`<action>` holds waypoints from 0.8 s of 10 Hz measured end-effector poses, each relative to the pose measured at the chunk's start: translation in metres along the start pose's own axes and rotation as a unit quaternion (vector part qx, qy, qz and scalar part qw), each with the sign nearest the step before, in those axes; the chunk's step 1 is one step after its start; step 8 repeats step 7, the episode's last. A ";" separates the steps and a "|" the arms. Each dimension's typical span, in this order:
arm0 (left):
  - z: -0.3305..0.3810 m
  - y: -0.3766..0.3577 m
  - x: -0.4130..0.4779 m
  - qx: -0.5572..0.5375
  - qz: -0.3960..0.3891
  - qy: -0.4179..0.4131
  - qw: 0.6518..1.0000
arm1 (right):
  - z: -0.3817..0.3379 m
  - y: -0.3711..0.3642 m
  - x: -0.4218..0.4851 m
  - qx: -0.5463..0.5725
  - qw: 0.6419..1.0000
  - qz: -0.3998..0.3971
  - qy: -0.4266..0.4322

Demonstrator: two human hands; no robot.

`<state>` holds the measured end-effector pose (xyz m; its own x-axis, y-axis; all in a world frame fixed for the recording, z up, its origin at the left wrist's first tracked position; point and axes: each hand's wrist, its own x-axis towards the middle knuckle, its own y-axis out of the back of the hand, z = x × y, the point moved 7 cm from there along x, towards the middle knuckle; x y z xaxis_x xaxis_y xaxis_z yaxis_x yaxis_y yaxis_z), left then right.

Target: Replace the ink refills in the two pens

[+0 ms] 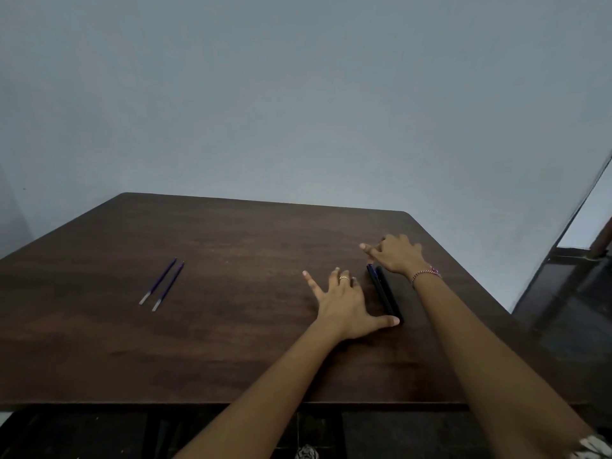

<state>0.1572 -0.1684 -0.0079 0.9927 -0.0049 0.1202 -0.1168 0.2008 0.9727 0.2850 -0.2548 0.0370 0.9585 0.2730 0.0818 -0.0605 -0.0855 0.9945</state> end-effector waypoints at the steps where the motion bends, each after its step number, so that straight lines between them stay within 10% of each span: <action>1: 0.002 -0.002 0.001 -0.004 -0.007 -0.018 1.000 | 0.001 0.001 -0.002 -0.031 1.000 -0.006 -0.003; 8: 0.006 0.011 -0.005 -0.032 0.025 -0.050 0.998 | -0.019 0.024 -0.021 0.029 0.999 0.028 0.007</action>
